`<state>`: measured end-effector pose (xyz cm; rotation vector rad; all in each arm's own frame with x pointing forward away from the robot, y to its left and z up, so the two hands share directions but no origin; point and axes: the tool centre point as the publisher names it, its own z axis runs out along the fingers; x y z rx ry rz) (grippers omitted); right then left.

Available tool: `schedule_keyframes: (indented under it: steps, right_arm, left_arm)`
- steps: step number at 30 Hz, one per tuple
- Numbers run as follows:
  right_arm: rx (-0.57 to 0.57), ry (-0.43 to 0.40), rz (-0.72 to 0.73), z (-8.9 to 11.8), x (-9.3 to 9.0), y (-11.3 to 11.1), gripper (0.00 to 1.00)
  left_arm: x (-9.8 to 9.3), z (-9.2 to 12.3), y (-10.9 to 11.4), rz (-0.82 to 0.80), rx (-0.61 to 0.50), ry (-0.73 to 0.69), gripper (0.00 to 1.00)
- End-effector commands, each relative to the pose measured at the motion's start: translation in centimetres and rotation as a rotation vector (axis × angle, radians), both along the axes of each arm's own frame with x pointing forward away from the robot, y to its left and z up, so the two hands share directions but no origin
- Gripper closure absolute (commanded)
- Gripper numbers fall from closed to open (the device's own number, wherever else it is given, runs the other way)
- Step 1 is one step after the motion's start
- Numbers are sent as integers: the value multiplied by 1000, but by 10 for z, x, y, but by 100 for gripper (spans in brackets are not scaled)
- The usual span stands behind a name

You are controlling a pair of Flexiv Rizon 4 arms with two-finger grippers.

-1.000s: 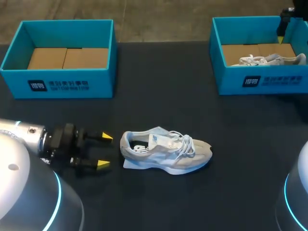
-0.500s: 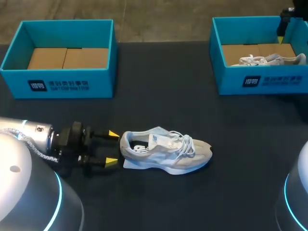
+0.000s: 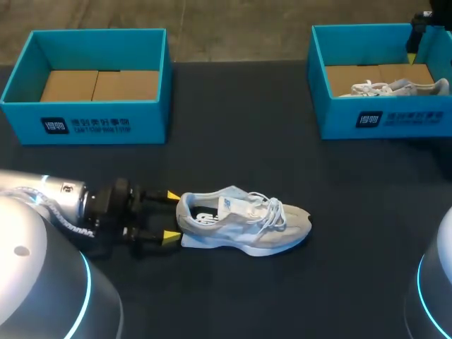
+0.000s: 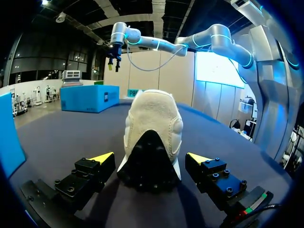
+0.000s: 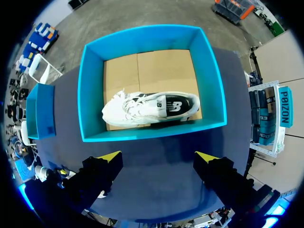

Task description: Take the shoe out of the shoebox, open the shoe tongue, remove and reinsert the insole, then place the shoe into the shoebox

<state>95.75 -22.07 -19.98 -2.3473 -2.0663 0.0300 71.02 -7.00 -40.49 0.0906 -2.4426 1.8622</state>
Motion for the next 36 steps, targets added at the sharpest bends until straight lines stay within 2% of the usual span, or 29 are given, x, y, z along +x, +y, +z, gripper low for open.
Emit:
schedule_keyframes:
  steps: [1, 10, 36]
  right_arm:
    - [-1, -2, -2, 0, -1, 0, 0]
    - [-1, -2, -2, 0, -1, 0, 0]
    - [-1, -2, -2, 0, -1, 0, 0]
  left_arm:
    - [-1, -2, -3, 1, 3, -2, 0]
    - [-6, -2, -12, -14, 12, -22, 0]
    - [4, -7, -33, -34, -6, -21, 0]
